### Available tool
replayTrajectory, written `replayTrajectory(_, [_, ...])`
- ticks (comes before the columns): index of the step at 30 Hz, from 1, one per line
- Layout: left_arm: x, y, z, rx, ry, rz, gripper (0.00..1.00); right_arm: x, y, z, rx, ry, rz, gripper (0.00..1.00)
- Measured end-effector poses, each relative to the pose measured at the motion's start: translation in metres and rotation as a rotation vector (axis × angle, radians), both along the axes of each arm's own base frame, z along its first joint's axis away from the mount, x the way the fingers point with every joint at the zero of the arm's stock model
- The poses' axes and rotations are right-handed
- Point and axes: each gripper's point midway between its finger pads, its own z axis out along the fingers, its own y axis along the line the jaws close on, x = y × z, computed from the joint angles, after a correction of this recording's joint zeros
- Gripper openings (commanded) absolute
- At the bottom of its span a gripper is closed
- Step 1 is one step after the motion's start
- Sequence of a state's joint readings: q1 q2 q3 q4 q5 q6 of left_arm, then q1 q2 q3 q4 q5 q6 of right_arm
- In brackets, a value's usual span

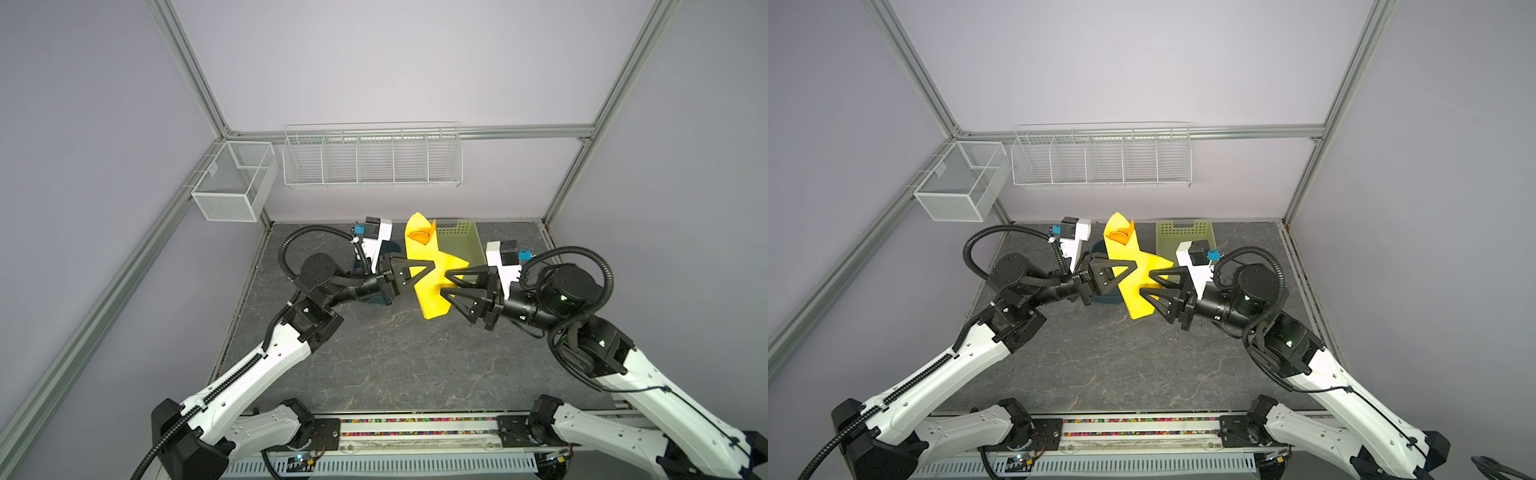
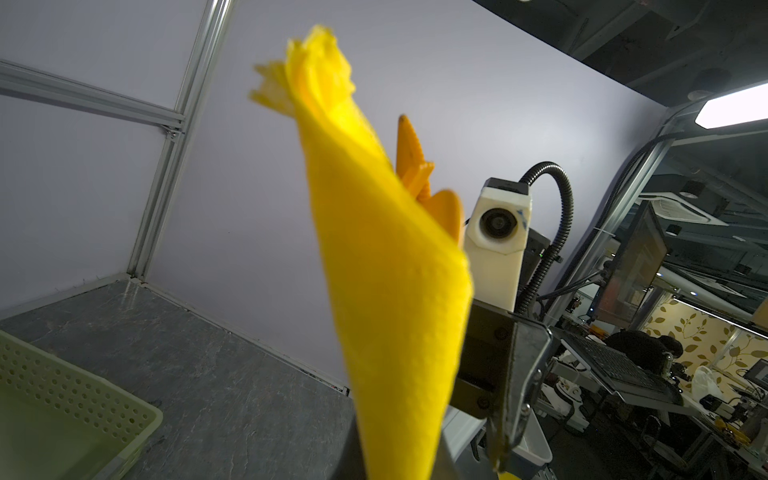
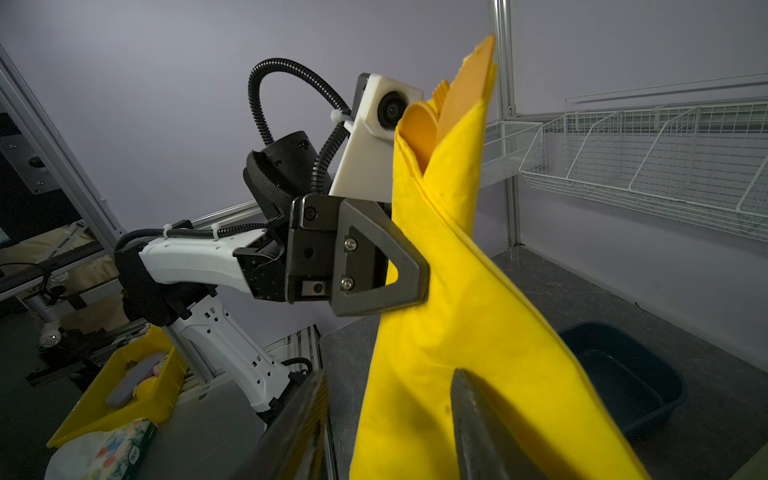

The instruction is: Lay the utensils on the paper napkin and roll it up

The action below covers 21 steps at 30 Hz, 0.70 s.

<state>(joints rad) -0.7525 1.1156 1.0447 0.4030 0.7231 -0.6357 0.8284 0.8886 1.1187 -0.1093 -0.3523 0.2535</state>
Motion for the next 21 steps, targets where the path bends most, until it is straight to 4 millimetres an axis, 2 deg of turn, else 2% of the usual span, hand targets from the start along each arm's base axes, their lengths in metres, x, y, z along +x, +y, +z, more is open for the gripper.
replayTrajectory(21, [-0.008, 0.002, 0.008, -0.026, -0.024, -0.024, 0.08, 0.002, 0.004, -0.013, -0.025, 0.032, 0.009, 0.43])
